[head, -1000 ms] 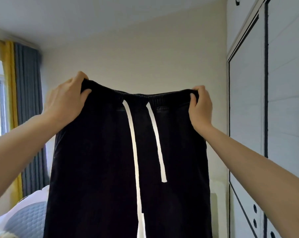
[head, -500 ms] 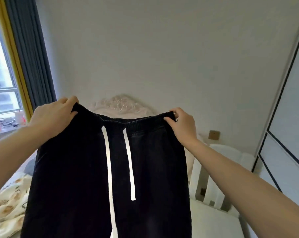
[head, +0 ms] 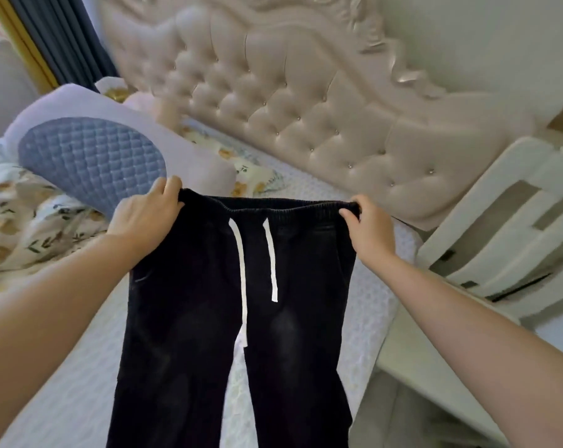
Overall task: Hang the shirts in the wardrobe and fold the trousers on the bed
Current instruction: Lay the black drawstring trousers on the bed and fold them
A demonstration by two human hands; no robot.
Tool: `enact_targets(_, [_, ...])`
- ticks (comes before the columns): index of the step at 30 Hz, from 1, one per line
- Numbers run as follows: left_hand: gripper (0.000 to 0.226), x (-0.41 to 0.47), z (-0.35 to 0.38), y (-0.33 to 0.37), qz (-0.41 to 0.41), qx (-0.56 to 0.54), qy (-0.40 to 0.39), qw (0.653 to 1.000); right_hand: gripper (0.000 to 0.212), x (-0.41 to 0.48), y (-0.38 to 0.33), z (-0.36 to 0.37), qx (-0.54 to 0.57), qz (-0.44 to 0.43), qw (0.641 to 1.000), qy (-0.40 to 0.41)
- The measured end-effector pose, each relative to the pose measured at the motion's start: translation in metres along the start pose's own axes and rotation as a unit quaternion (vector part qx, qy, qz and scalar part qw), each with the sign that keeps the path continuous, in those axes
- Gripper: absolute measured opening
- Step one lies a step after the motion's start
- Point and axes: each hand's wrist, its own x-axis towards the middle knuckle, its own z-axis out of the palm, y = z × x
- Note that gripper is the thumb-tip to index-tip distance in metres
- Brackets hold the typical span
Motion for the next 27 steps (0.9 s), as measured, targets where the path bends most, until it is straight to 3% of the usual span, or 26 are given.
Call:
enact_targets(6, [0.019, 0.011, 0.097, -0.017, -0.037, -0.099, -0.042, 0.993, 0.01, 0.003, 0.033, 0.082, -0.033, 0.019, 0.999, -0.005])
enact_targets(8, [0.033, 0.016, 0.118, -0.021, -0.074, -0.136, -0.049, 0.987, 0.011, 0.008, 0.037, 0.095, -0.068, 0.022, 0.997, -0.012])
enact_targets(11, [0.06, 0.03, 0.139, -0.025, -0.176, -0.221, -0.049, 0.958, 0.014, 0.029, 0.041, 0.11, -0.075, 0.069, 0.995, -0.004])
enact_targets(14, [0.051, 0.06, 0.152, -0.027, -0.259, -0.299, -0.042, 0.918, 0.021, 0.06, 0.042, 0.121, -0.05, 0.135, 0.989, 0.043])
enact_targets(19, [0.022, 0.119, 0.169, -0.005, -0.234, -0.343, 0.003, 0.91, 0.027, 0.133, 0.053, 0.121, -0.048, 0.122, 0.989, 0.072])
enact_targets(27, [0.024, 0.22, 0.238, 0.051, -0.208, -0.354, 0.009, 0.912, 0.03, 0.248, 0.136, 0.149, -0.107, 0.11, 0.986, 0.071])
